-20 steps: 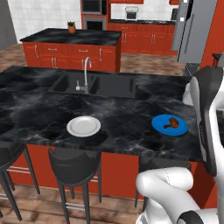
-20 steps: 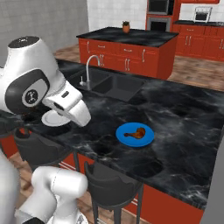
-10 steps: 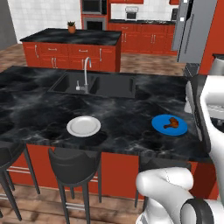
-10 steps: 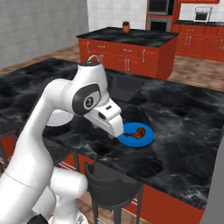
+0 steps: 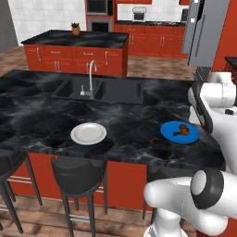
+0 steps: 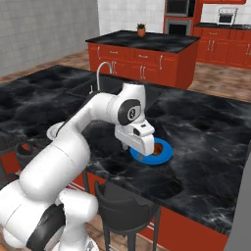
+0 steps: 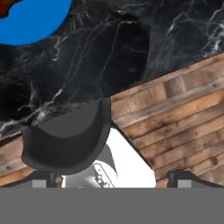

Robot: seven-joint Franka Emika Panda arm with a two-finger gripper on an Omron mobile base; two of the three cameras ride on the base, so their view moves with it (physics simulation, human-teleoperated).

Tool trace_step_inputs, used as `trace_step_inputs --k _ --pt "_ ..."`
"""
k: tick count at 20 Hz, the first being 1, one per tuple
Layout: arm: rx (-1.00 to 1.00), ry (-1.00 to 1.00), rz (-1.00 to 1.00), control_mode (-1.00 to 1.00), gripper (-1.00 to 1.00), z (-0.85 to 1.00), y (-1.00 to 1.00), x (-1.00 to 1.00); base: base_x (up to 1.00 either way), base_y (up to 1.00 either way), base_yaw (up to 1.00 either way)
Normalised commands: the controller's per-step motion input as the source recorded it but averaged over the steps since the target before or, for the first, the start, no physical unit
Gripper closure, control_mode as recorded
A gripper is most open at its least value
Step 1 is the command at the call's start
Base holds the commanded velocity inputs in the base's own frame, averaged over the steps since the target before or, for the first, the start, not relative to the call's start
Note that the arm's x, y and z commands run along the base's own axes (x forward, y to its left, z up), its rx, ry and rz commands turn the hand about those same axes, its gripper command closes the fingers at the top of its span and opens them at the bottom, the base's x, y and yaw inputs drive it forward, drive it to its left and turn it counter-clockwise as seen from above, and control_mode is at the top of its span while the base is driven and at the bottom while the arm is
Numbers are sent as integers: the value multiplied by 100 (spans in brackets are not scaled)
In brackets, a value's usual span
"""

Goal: Transport the chicken drumstick and squash to the fridge. Place the chicken drumstick on the rack containing meat and place the squash on the rack containing the vegetable, ensuring meats and vegetables are on different racks.

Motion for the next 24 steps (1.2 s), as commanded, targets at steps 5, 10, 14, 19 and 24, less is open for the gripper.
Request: trace_step_inputs --k 5,10,14,19,24 --pt "2 8 -9 -100 -100 -26 -3 82 0 0 0" --pt "0 -12 0 -100 -100 -39 0 61 0 0 0" --pt "0 -3 -7 -100 -100 -42 -4 73 0 0 0" --pt "0 0 -14 -100 -100 -29 -3 74 0 0 0" --pt "0 8 -12 -100 -100 -35 -10 69 0 0 0"
